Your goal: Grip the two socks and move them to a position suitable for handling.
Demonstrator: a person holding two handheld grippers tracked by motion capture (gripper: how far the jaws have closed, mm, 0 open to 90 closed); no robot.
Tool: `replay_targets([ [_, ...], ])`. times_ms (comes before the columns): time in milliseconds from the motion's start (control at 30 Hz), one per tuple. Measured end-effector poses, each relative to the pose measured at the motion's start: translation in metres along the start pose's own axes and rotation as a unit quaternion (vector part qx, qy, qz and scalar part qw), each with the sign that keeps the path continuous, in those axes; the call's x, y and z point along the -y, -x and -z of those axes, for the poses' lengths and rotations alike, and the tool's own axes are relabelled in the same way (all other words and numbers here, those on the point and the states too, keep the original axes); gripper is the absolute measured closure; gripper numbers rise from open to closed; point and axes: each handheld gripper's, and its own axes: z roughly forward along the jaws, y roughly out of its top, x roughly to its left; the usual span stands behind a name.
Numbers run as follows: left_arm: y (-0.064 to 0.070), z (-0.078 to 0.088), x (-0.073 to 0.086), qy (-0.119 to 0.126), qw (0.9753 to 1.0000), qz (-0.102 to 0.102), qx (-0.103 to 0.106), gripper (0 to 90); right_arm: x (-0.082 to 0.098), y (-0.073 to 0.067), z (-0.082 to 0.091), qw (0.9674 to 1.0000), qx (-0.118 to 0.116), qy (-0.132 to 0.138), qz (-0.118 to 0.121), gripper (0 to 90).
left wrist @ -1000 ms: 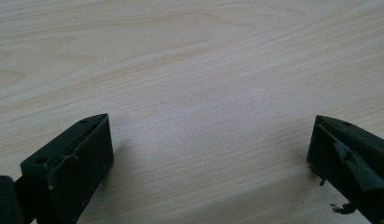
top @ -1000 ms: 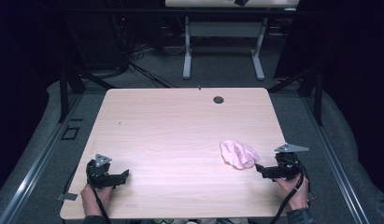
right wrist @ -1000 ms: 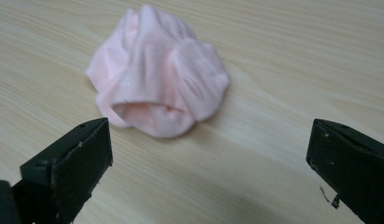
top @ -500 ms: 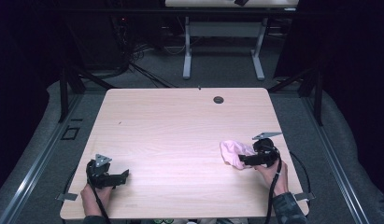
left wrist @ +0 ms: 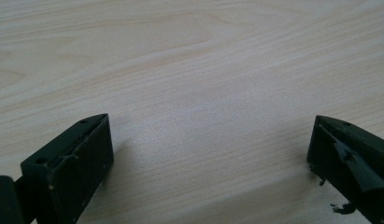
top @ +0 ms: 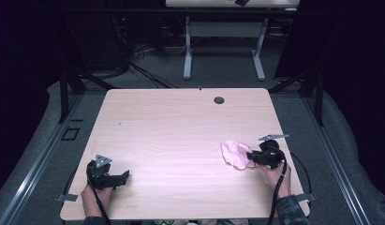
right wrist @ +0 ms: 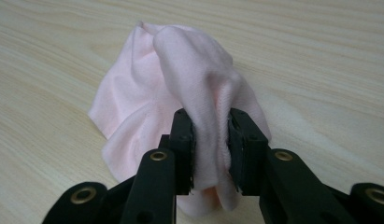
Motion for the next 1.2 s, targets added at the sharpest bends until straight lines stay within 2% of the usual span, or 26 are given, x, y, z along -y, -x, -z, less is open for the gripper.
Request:
replay_targets([
  [233, 0.0, 0.0, 0.0, 0.0, 1.0, 0.0, 0.0, 0.1, -0.002, -0.002, 0.021, 0.9996, 0.003, 0.028, 0.006, 72.6],
  [333, 0.0, 0.0, 0.0, 0.0, 1.0, 0.0, 0.0, 0.1, -0.006, -0.01, 0.035, 0.999, 0.001, 0.039, 0.021, 72.6],
  [367, 0.0, 0.0, 0.0, 0.0, 1.0, 0.0, 0.0, 0.1, -0.006, -0.01, 0.035, 0.999, 0.001, 0.039, 0.021, 72.6],
  [400, 0.0, 0.0, 0.0, 0.0, 1.0, 0.0, 0.0, 0.1, -0.008, -0.016, 0.041, 0.9987, -0.004, 0.039, 0.032, 72.5],
  [433, 0.0, 0.0, 0.0, 0.0, 1.0, 0.0, 0.0, 0.1, -0.008, -0.016, 0.041, 0.9987, -0.004, 0.039, 0.032, 72.5],
  [500, 0.0, 0.0, 0.0, 0.001, 1.0, 0.002, 0.0, 0.1, -0.01, -0.03, 0.046, 0.9979, -0.022, 0.035, 0.051, 72.3],
  [567, 0.0, 0.0, 0.0, 0.0, 1.0, 0.0, 0.0, 0.1, -0.01, -0.035, 0.047, 0.9975, -0.029, 0.033, 0.056, 72.2],
  [600, 0.0, 0.0, 0.0, 0.001, 1.0, 0.002, 0.0, 0.1, -0.011, -0.047, 0.048, 0.9962, -0.039, 0.032, 0.07, 72.0],
  [667, 0.0, 0.0, 0.0, 0.0, 1.0, 0.001, 0.0, 0.1, -0.011, -0.058, 0.048, 0.9947, -0.055, 0.027, 0.083, 72.0],
  [700, 0.0, 0.0, 0.0, 0.0, 1.0, 0.001, 0.0, 0.1, -0.011, -0.058, 0.048, 0.9947, -0.055, 0.027, 0.083, 72.0],
  [733, 0.0, 0.0, 0.0, 0.001, 1.0, 0.002, 0.0, 0.2, -0.011, -0.069, 0.046, 0.9923, -0.072, 0.025, 0.098, 71.9],
  [767, 0.0, 0.0, 0.0, 0.001, 1.0, 0.002, 0.0, 0.1, -0.011, -0.069, 0.046, 0.9923, -0.072, 0.025, 0.098, 71.9],
  [800, 0.0, 0.0, 0.0, 0.001, 1.0, 0.002, 0.0, 0.1, -0.01, -0.08, 0.043, 0.99, -0.088, 0.02, 0.108, 71.8],
  [967, 0.0, 0.0, 0.0, 0.0, 1.0, 0.0, 0.0, 0.1, -0.007, -0.103, 0.033, 0.9841, -0.119, 0.002, 0.132, 71.4],
  [1000, 0.0, 0.0, 0.0, 0.001, 1.0, 0.002, 0.0, 0.1, -0.005, -0.114, 0.026, 0.9808, -0.135, -0.007, 0.14, 71.3],
  [1033, 0.0, 0.0, 0.0, 0.0, 1.0, 0.0, 0.0, 0.1, -0.005, -0.114, 0.026, 0.9808, -0.135, -0.007, 0.14, 71.3],
  [1067, 0.0, 0.0, 0.0, 0.0, 1.0, 0.0, 0.0, 0.1, -0.002, -0.124, 0.02, 0.9775, -0.146, -0.018, 0.152, 71.2],
  [1100, 0.0, 0.0, 0.0, 0.0, 1.0, 0.0, 0.0, 0.1, -0.002, -0.124, 0.02, 0.9775, -0.146, -0.018, 0.152, 71.2],
  [1167, 0.0, 0.0, 0.0, 0.0, 1.0, 0.0, 0.0, 0.1, 0.0, -0.135, 0.012, 0.9733, -0.158, -0.032, 0.164, 70.9],
  [1200, 0.0, 0.0, 0.0, 0.0, 1.0, 0.0, 0.0, 0.1, 0.004, -0.145, 0.004, 0.9695, -0.166, -0.045, 0.174, 70.6],
])
